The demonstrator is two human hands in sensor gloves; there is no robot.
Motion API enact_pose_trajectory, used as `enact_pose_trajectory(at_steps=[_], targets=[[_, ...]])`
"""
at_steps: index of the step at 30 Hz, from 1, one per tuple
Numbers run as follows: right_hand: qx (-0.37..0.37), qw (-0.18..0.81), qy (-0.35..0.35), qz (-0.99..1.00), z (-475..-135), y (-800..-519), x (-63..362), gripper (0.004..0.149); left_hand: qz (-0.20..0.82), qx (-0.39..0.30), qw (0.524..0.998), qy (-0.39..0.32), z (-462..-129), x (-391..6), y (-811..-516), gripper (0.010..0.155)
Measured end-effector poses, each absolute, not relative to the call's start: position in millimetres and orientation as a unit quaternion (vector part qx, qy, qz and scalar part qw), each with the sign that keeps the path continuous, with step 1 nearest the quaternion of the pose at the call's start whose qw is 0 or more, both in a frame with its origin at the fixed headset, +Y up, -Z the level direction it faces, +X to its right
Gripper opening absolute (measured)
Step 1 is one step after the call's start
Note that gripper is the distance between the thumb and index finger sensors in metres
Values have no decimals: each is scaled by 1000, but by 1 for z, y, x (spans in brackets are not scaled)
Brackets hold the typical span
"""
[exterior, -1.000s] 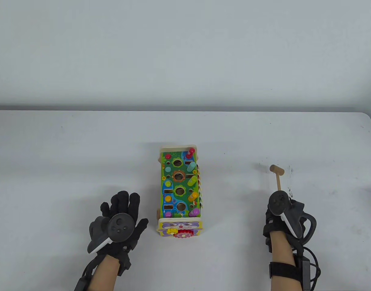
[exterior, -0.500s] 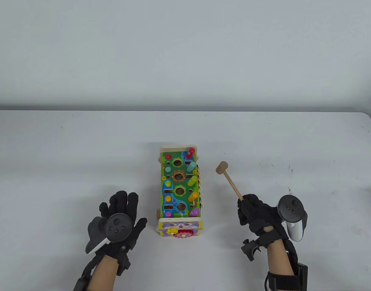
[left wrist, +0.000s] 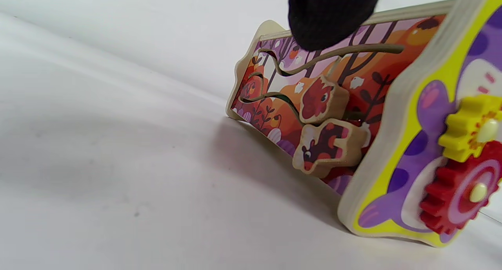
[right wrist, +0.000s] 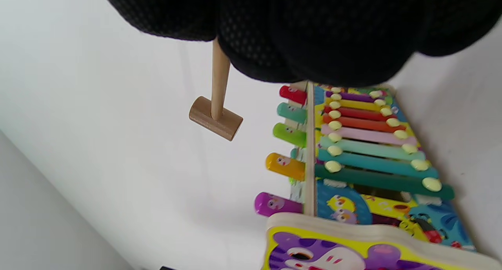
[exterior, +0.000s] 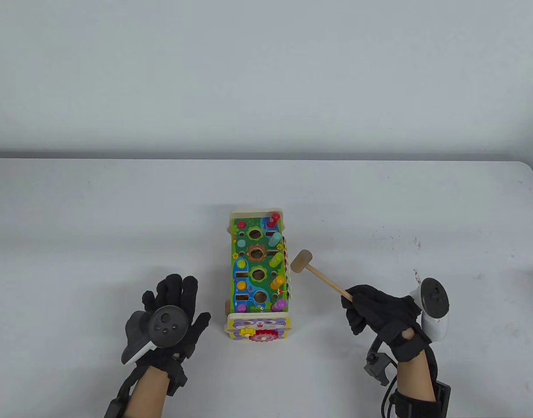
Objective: Whack-a-mole
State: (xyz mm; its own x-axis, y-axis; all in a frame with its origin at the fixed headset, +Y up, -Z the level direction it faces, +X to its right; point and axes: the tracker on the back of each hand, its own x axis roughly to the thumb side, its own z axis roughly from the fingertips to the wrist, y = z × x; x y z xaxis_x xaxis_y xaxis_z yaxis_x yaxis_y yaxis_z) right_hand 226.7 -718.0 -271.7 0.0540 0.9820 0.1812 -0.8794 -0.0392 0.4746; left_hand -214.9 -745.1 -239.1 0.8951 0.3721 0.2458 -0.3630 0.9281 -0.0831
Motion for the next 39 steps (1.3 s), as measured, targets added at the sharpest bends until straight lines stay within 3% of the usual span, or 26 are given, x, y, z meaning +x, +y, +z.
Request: enact_pose_trajectory(at_steps=[10, 16, 28, 32, 37, 39], targets=[[282, 675, 158, 663, -270, -716, 219, 45, 192, -18, 972, -130, -239, -215, -745, 83], [254, 571, 189, 758, -271, -721, 207, 44, 194, -23, 972, -129, -239, -216, -746, 82], [282, 711, 49, 643, -269, -711, 211, 44, 199, -22, 971, -129, -240, -216, -746, 82], [265, 685, 54, 677, -271, -716, 208, 45, 200, -22, 971, -129, -240, -217, -746, 82], [207, 561, 89, 796, -274, -727, 202, 44, 200, -23, 971, -129, -240, -217, -746, 82], [206, 584, 69, 782, -274, -725, 203, 45, 201, -23, 971, -128, -240, -217, -746, 82]])
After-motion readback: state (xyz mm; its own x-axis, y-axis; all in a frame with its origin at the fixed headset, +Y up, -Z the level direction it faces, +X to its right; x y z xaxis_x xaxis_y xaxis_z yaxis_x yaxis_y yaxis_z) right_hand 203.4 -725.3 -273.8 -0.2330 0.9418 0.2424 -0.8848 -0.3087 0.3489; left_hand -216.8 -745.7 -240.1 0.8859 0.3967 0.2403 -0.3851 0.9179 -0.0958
